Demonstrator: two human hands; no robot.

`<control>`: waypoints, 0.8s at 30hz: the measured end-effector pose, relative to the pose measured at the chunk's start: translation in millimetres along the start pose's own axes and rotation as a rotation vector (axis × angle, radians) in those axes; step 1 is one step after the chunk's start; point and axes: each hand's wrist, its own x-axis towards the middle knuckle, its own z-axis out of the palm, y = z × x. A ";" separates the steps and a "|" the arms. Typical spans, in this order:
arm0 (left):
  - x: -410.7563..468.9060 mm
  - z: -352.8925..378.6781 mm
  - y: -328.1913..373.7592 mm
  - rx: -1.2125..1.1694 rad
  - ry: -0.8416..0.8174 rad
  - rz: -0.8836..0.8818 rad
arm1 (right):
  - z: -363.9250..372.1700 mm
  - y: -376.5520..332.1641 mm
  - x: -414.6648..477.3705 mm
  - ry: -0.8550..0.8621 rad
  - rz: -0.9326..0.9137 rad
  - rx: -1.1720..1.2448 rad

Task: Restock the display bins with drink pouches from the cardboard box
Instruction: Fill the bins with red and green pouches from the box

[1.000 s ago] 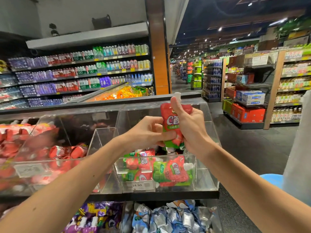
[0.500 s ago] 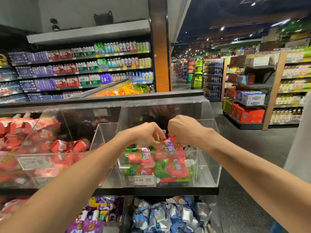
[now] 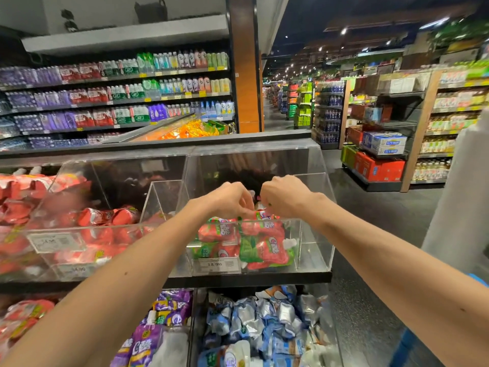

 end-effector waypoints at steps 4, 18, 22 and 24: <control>-35.8 -11.6 3.9 -0.257 0.324 0.081 | -17.4 -6.1 -38.3 0.220 0.057 0.382; -137.2 245.0 246.4 -0.363 -0.049 0.783 | 122.8 -29.4 -510.1 0.328 1.219 0.777; -160.3 358.7 358.6 -0.322 -0.388 0.874 | 184.5 -25.0 -647.1 0.114 1.555 0.768; -172.9 408.2 411.0 -0.330 -0.637 0.833 | 218.3 -19.4 -704.3 0.047 1.714 0.859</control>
